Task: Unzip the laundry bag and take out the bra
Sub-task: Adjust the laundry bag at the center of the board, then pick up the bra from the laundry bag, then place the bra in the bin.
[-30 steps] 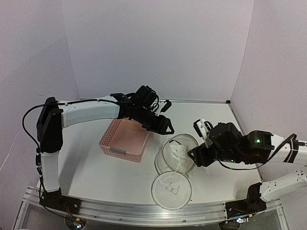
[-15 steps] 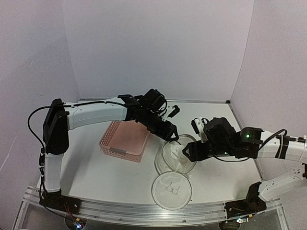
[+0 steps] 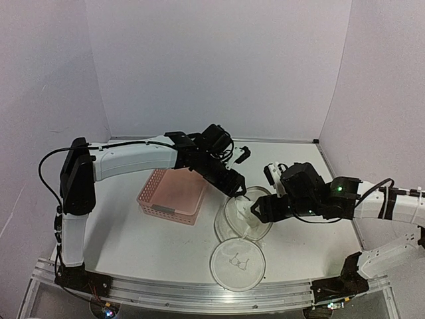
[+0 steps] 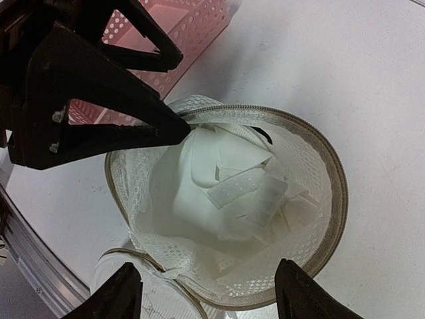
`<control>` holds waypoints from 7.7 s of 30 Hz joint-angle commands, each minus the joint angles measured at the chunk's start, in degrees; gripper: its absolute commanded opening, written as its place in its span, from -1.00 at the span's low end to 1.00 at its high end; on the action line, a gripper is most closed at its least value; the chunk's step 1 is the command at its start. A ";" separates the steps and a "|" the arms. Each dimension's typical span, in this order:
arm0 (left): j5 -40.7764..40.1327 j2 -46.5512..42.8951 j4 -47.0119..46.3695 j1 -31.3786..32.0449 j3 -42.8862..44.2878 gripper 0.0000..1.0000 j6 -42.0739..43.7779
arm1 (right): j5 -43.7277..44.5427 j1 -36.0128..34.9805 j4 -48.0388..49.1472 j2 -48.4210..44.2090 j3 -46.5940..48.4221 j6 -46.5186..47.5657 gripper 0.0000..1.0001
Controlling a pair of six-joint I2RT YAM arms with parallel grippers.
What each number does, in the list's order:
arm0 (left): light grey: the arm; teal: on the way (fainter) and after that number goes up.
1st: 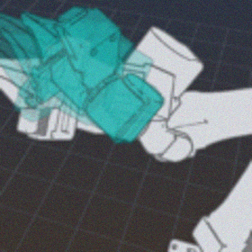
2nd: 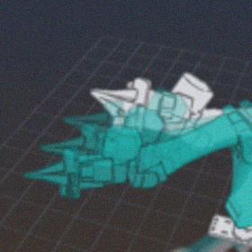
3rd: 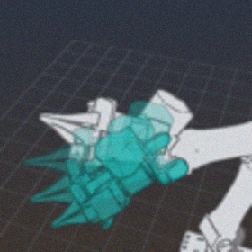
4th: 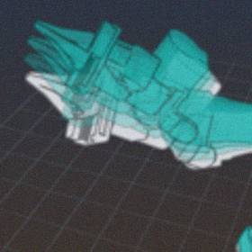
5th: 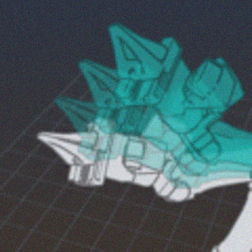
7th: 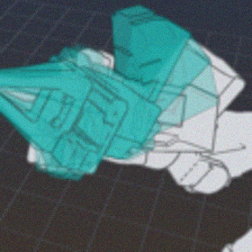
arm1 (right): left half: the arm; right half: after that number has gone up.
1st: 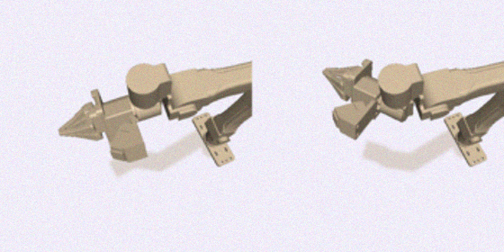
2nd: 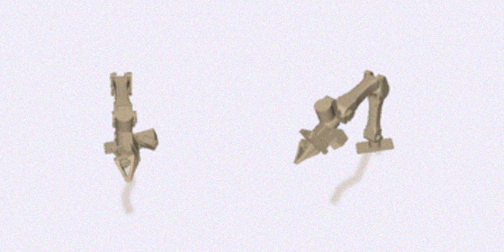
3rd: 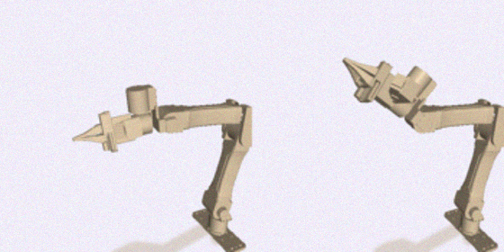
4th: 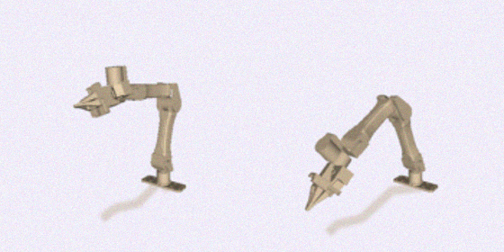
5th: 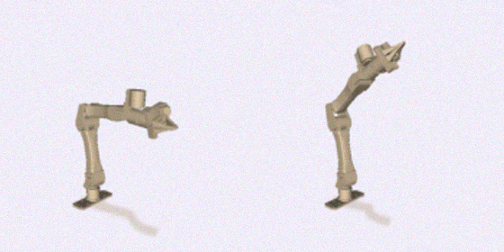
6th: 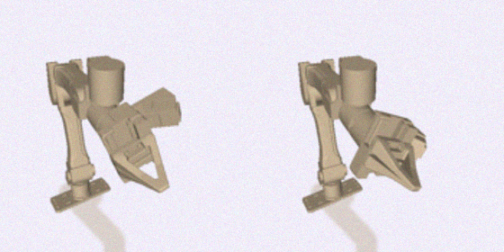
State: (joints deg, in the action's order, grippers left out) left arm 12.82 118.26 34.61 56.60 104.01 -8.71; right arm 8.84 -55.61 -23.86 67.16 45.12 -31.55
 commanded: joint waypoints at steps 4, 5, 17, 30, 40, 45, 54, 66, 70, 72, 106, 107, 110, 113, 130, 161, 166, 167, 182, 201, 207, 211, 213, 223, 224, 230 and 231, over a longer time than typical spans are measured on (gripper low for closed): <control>-0.88 1.46 1.64 0.35 4.01 0.29 1.65 | 0.58 0.44 3.73 -0.42 -0.52 -0.61 0.41; -0.99 1.59 1.75 0.37 3.97 0.23 1.67 | 0.43 0.41 4.07 -0.32 -0.52 -0.45 0.41; -1.77 3.00 2.22 0.44 2.30 -0.20 1.13 | 0.69 0.53 6.82 2.60 0.17 1.22 0.41; -5.20 -0.75 2.07 0.44 -4.14 -1.00 -2.54 | 1.46 1.22 9.11 11.35 4.82 9.47 0.45; -3.85 -5.73 -1.11 0.66 -12.76 -1.00 -9.99 | -3.58 3.37 11.47 17.86 6.78 12.60 0.48; -2.75 -8.65 -3.23 2.26 -16.74 -1.00 -12.78 | -4.38 4.90 11.88 20.14 7.02 10.95 0.50; -1.50 -9.12 -7.74 6.63 -21.74 -1.00 -18.53 | -7.83 6.29 14.72 23.03 6.56 3.96 0.54; -1.46 -11.99 -14.49 8.16 -30.11 -1.00 -25.63 | -10.76 6.30 18.81 26.31 2.59 1.93 0.51; -2.82 -12.24 -15.15 8.15 -30.70 -1.00 -26.30 | -10.26 6.25 19.34 27.85 1.93 1.87 0.14; -3.06 -12.13 -15.51 8.13 -30.95 -1.00 -26.65 | -10.09 6.30 19.46 28.23 1.73 1.93 -0.14; -12.18 -18.98 -20.44 8.13 -29.04 -1.00 -28.68 | -24.65 6.28 8.53 2.73 -0.67 9.83 -1.00; -12.20 -18.90 -20.46 8.09 -28.73 -1.00 -28.68 | -25.42 6.30 8.14 2.04 -0.93 10.10 -1.00; -11.42 -17.87 -20.46 8.04 -27.64 -1.00 -28.81 | -27.43 6.24 8.03 -0.83 -1.83 11.01 -1.00; -10.32 -16.52 -20.46 8.03 -26.81 -1.00 -28.81 | -27.78 6.30 8.55 -3.50 -1.55 10.83 -1.00; -9.22 -14.64 -20.46 8.08 -28.40 -1.00 -29.86 | -22.75 6.30 10.93 -10.64 7.26 7.50 -1.00; -10.37 -17.97 -22.05 10.66 -33.87 -1.00 -32.05 | -10.75 6.26 14.79 -2.66 32.88 10.64 -1.00; -12.22 -20.18 -22.57 12.42 -36.00 -1.00 -34.12 | -11.20 6.31 17.03 4.07 38.22 11.73 -1.00; -12.27 -20.75 -22.64 12.64 -36.57 -1.00 -34.58 | -11.66 6.31 17.46 5.45 39.29 11.77 -1.00; -17.45 -29.83 -23.01 14.84 -45.91 -1.00 -40.02 | -19.73 6.27 26.77 25.01 44.11 5.17 -1.00; -18.46 -30.37 -23.01 15.64 -47.58 -1.00 -40.20 | -18.63 6.29 21.60 55.49 59.01 1.42 -1.00; -18.63 -30.62 -23.01 15.64 -48.32 -1.00 -40.74 | -20.18 6.31 18.19 66.14 68.51 0.48 -1.00; -18.95 -31.06 -22.94 15.63 -48.77 -1.00 -40.95 | -21.77 6.37 17.71 69.73 72.05 -0.06 -1.00; -19.02 -31.07 -22.95 15.58 -48.70 -1.00 -40.95 | -22.49 6.31 17.70 70.96 73.43 -0.30 -1.00; -19.44 -30.89 -22.92 15.61 -48.24 -1.00 -40.60 | -24.89 6.46 17.62 71.22 74.86 -0.72 -0.57; -19.48 -30.89 -22.92 15.64 -48.20 -1.00 -40.66 | -25.00 6.43 17.62 70.60 74.40 -0.55 -0.45; -19.13 -29.86 -22.92 15.59 -47.28 -1.00 -40.51 | -24.01 6.44 17.48 63.99 69.75 0.96 0.08; -18.95 -29.44 -22.94 15.56 -47.02 -1.00 -40.44 | -23.66 6.44 17.57 62.54 68.56 1.23 0.14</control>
State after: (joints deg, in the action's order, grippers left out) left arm -5.26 89.84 13.41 71.96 55.27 -49.43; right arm -15.42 -49.41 -8.43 138.58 116.29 -31.66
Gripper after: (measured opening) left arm 0.010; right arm 0.517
